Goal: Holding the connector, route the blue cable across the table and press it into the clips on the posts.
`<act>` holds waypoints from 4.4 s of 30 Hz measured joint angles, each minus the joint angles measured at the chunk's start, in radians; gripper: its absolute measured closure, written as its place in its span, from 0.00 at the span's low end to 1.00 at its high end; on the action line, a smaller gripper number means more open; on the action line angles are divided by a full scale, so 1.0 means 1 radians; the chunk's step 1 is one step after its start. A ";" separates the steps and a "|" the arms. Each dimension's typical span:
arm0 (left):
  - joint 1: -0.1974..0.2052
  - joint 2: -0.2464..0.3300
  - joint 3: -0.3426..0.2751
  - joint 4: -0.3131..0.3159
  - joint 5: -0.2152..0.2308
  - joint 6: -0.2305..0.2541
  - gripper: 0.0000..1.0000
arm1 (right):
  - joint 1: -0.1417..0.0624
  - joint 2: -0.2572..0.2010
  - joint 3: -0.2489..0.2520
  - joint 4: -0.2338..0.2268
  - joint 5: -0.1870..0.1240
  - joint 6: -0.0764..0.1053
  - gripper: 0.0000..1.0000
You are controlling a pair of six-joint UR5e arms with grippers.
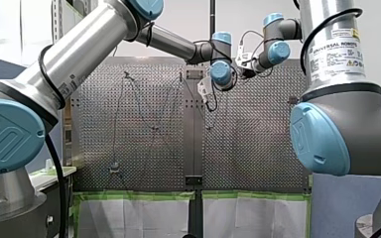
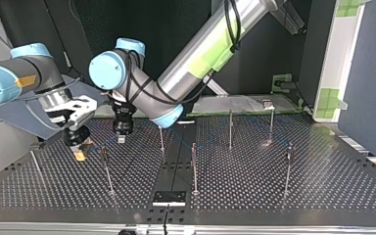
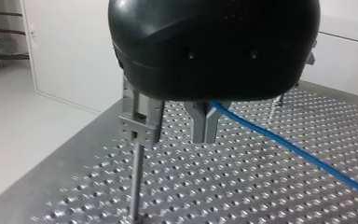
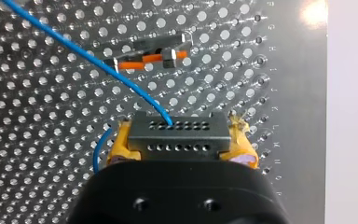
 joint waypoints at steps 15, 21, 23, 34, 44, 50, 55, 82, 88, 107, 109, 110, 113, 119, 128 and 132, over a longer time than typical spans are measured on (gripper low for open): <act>0.014 -0.001 0.016 0.084 0.001 0.018 1.00 | -0.025 0.001 -0.011 -0.003 -0.030 0.010 1.00; 0.035 -0.008 0.016 0.106 0.019 0.025 1.00 | -0.036 0.003 -0.019 -0.005 -0.042 0.010 1.00; 0.042 -0.014 0.016 0.112 0.027 0.026 1.00 | -0.039 0.003 -0.020 -0.005 -0.044 0.010 1.00; 0.077 -0.030 0.017 0.152 0.077 0.028 1.00 | -0.056 0.012 -0.021 -0.010 -0.064 0.010 1.00; 0.075 -0.030 0.017 0.123 0.117 0.021 0.59 | -0.064 0.014 -0.021 -0.012 -0.075 0.010 1.00; 0.065 -0.030 0.017 0.097 0.140 0.011 0.00 | -0.064 0.016 -0.021 -0.012 -0.076 0.010 1.00; 0.061 -0.030 0.017 0.074 0.138 0.009 0.00 | -0.064 0.016 -0.021 -0.012 -0.076 0.010 1.00; 0.024 0.121 -0.127 -0.012 0.151 0.022 0.00 | -0.059 0.018 -0.021 -0.010 -0.076 0.008 1.00; 0.031 0.179 -0.185 0.043 0.163 0.051 0.00 | -0.058 0.018 -0.021 -0.009 -0.076 0.008 1.00; 0.028 0.353 -0.383 0.242 -0.008 0.005 0.00 | -0.048 0.018 -0.020 -0.008 -0.074 0.003 1.00; 0.027 0.343 -0.405 0.263 -0.024 -0.011 0.00 | -0.047 0.018 -0.021 -0.008 -0.074 0.003 1.00; 0.026 0.337 -0.413 0.272 -0.031 -0.018 0.00 | -0.046 0.018 -0.021 -0.009 -0.074 0.003 1.00; 0.023 0.315 -0.440 0.298 -0.055 -0.033 0.00 | -0.045 0.018 -0.021 -0.009 -0.073 0.002 1.00; 0.021 0.258 -0.498 0.356 -0.103 -0.038 0.00 | -0.044 0.018 -0.021 -0.007 -0.072 0.001 1.00; 0.021 0.210 -0.584 0.442 -0.113 -0.037 0.00 | -0.042 0.018 -0.020 -0.007 -0.068 0.000 1.00; 0.025 0.209 -0.621 0.479 -0.114 -0.037 0.00 | -0.041 0.018 -0.020 -0.006 -0.068 0.000 1.00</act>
